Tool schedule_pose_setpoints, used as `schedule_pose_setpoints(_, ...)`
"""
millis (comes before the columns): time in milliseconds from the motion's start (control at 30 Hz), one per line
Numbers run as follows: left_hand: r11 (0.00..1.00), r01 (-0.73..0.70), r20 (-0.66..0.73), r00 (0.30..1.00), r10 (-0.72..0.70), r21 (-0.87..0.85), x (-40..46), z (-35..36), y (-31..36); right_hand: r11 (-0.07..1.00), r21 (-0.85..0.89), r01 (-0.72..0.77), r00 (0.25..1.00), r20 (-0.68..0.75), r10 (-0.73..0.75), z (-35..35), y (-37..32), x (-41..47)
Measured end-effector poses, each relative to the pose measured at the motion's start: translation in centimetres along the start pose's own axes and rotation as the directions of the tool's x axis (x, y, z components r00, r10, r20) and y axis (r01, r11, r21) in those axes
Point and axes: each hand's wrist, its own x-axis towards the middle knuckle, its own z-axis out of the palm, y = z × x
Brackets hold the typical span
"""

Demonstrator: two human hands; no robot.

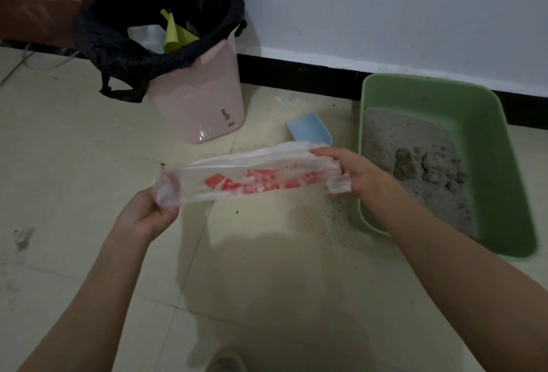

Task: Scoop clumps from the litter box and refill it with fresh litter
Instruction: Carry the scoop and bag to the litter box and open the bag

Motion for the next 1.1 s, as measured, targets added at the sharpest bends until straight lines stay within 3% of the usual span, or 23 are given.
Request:
schedule_pose_setpoints(33,0.995,0.023,0.081,0.996,-0.031,0.093,-0.2,-0.7,0.2,1.0,-0.027,0.013,1.0,0.004,-0.013,-0.3,0.0,0.1)
schedule_pose_setpoints(100,0.933,0.01,0.116,0.992,-0.055,0.359,-0.4,-0.5,0.4,0.999,-0.04,0.005,1.0,0.019,-0.005,-0.8,-0.1,0.3)
schedule_pose_setpoints(167,0.884,0.042,-0.081,0.997,-0.004,0.465,-0.6,-0.2,0.3,0.997,-0.082,-0.003,1.0,0.023,0.005,-1.3,-0.1,0.7)
schedule_pose_setpoints(200,0.875,0.022,-0.097,0.995,0.029,0.483,-1.1,0.0,0.1,0.992,-0.129,-0.004,1.0,0.008,0.005,-1.6,0.0,0.9)
schedule_pose_setpoints(300,0.946,-0.125,0.019,0.992,0.125,0.3,-1.3,-0.7,-0.1,0.952,-0.296,-0.079,0.997,-0.029,0.074,-1.6,0.5,1.5)
schedule_pose_setpoints(400,0.982,-0.171,0.198,0.968,0.152,0.082,-0.7,-2.1,0.0,0.858,-0.502,-0.109,0.992,0.006,0.13,-0.7,1.2,1.8)
schedule_pose_setpoints(500,0.948,-0.228,0.249,0.953,0.172,0.22,0.0,-2.4,0.0,0.683,-0.719,-0.127,0.975,0.035,0.219,0.4,1.7,1.5)
schedule_pose_setpoints(567,0.857,-0.258,0.157,0.965,0.209,0.445,0.5,-1.6,-0.9,0.534,-0.839,-0.106,0.987,-0.025,0.157,1.0,2.2,1.6)
schedule_pose_setpoints(633,0.645,-0.267,0.061,0.944,0.324,0.716,0.7,-0.8,-2.0,0.495,-0.868,-0.042,0.988,-0.109,-0.108,1.6,2.6,1.8)
schedule_pose_setpoints(700,0.498,-0.252,0.017,0.903,0.43,0.83,1.1,-0.8,-2.6,0.631,-0.776,0.004,0.925,-0.236,-0.296,1.6,2.8,2.2)
schedule_pose_setpoints(733,0.469,-0.244,-0.021,0.872,0.49,0.849,1.1,-0.8,-2.9,0.743,-0.668,0.029,0.908,-0.294,-0.3,1.4,2.9,2.5)
schedule_pose_setpoints(800,0.454,-0.206,-0.106,0.814,0.571,0.867,1.1,-1.1,-3.6,0.911,-0.403,0.086,0.888,-0.383,-0.254,1.4,2.9,2.6)
schedule_pose_setpoints(867,0.453,-0.154,-0.164,0.792,0.588,0.878,1.2,-1.4,-4.1,0.93,-0.354,0.104,0.868,-0.424,-0.258,1.4,3.0,2.5)
schedule_pose_setpoints(1000,0.575,0.036,-0.322,0.856,0.404,0.817,1.6,-1.2,-4.8,0.811,-0.583,0.045,0.814,-0.45,-0.368,1.7,3.6,3.2)
schedule_pose_setpoints(1100,0.589,0.19,-0.422,0.86,0.286,0.785,1.9,-0.6,-5.1,0.662,-0.75,-0.003,0.814,-0.386,-0.434,2.2,4.0,3.3)
